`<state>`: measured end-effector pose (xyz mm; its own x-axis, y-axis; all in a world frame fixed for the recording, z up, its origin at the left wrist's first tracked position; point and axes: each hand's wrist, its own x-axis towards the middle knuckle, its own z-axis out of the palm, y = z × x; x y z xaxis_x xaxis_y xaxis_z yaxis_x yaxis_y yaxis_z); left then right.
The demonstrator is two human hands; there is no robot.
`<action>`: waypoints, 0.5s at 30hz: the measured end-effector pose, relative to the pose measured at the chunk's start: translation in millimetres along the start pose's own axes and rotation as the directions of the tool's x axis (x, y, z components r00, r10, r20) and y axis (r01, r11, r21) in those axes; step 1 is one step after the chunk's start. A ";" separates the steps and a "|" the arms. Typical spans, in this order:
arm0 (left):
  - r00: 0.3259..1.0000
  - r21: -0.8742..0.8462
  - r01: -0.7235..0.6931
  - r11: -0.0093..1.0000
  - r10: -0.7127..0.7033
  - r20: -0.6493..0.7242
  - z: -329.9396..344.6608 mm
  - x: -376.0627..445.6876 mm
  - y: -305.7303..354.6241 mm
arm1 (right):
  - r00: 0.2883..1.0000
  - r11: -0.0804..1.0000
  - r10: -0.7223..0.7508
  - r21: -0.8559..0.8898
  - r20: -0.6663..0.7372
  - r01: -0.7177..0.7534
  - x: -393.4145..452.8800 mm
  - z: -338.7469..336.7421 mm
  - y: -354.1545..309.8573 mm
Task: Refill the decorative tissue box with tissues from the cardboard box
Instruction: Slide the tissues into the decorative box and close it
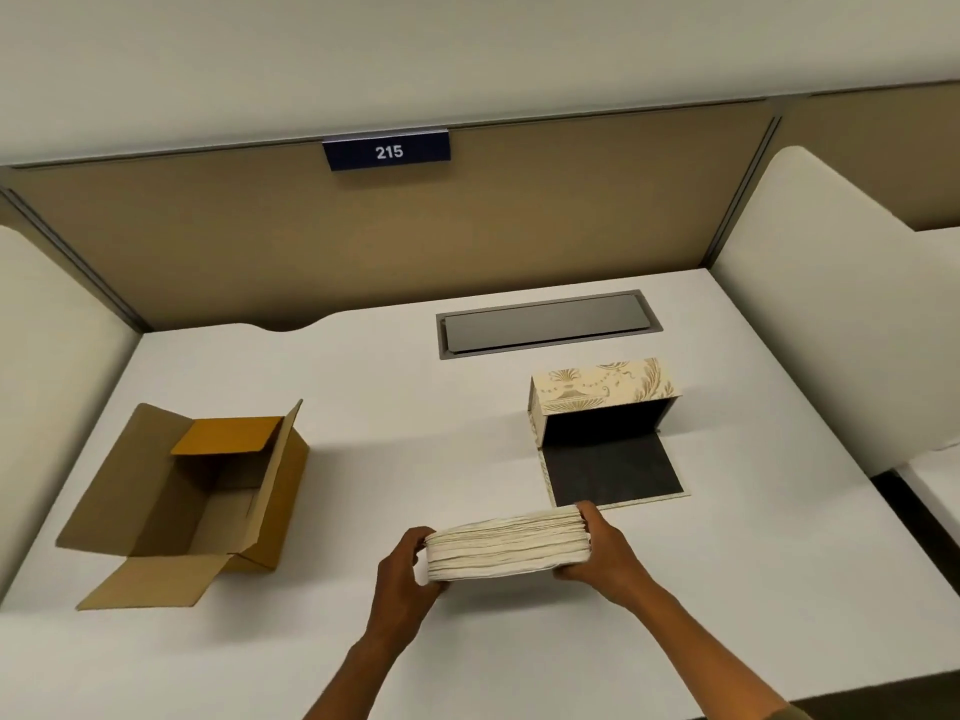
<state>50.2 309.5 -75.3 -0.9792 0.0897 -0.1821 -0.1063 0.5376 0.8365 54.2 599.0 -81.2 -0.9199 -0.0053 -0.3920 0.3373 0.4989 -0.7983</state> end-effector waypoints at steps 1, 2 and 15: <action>1.000 0.013 0.001 1.000 -0.001 0.000 3.3 -4.4 -2.8 | 1.000 1.000 0.004 -0.009 0.004 -0.004 -1.2 3.0 5.5; 1.000 0.022 0.005 1.000 -0.005 0.004 5.8 -7.5 -6.4 | 1.000 1.000 0.007 -0.022 0.006 -0.007 -2.6 6.0 10.3; 0.993 0.217 0.011 0.976 -0.036 0.109 18.6 -11.3 -22.4 | 0.999 0.983 -0.009 -0.181 0.032 0.014 -1.4 14.7 29.9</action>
<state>66.8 312.0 -101.6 -0.9501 0.1613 -0.2669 -0.0773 0.7074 0.7025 68.5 601.2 -111.3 -0.9159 -0.0374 -0.3996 0.2823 0.6478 -0.7076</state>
